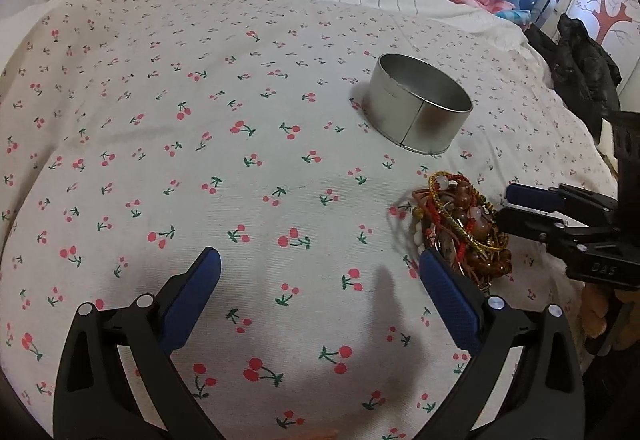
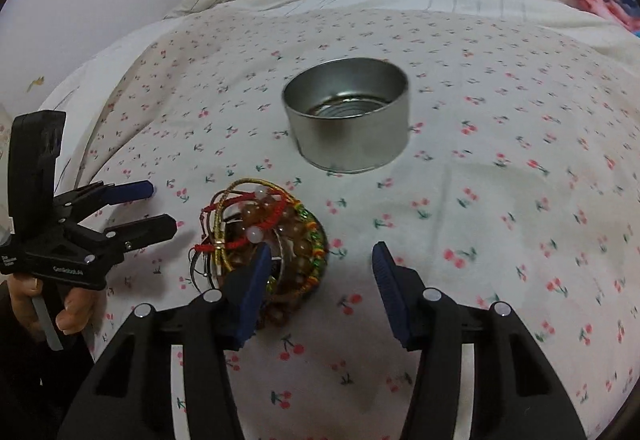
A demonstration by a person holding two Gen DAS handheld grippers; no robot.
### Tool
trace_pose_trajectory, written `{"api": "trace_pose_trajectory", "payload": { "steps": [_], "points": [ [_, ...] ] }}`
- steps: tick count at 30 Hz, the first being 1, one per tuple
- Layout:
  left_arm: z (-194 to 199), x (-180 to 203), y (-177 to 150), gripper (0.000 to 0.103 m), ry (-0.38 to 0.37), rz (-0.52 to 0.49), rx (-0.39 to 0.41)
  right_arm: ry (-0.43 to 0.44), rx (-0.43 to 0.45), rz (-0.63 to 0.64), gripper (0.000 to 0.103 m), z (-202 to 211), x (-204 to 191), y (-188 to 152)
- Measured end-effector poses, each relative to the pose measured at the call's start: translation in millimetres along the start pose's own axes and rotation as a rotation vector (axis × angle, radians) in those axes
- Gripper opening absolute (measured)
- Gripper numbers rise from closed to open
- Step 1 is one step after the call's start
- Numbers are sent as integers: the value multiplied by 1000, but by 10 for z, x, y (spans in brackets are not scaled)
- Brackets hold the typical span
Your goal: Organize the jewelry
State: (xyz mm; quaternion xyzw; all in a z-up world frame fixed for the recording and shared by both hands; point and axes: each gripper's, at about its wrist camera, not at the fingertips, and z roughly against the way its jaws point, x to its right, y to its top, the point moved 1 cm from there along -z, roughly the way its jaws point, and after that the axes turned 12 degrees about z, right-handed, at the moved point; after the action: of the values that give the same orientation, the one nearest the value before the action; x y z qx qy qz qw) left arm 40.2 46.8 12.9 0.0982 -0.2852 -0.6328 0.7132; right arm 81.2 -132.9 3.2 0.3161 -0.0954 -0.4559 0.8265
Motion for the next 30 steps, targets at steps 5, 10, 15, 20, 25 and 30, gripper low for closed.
{"api": "trace_pose_trajectory", "payload": {
  "steps": [5, 10, 15, 20, 25, 30],
  "points": [
    [-18, -20, -8, 96, -3, 7, -11, 77, -30, -15, 25, -159, 12, 22],
    [-30, -18, -10, 96, -4, 4, -13, 112, 17, -59, 10, -51, 69, 13],
    [-63, -17, -11, 96, 5, -5, -16, 101, 70, -76, 7, 102, 95, 31],
    [-53, -5, -25, 96, -7, -7, -12, 93, 118, -100, 7, 228, 151, 37],
    [28, 73, -11, 96, -79, -26, 19, 6, 136, -173, 7, 360, 368, -6],
    [-14, 228, 36, 96, -184, -59, -9, -147, 68, -267, 7, 352, 661, -141]
  ]
}}
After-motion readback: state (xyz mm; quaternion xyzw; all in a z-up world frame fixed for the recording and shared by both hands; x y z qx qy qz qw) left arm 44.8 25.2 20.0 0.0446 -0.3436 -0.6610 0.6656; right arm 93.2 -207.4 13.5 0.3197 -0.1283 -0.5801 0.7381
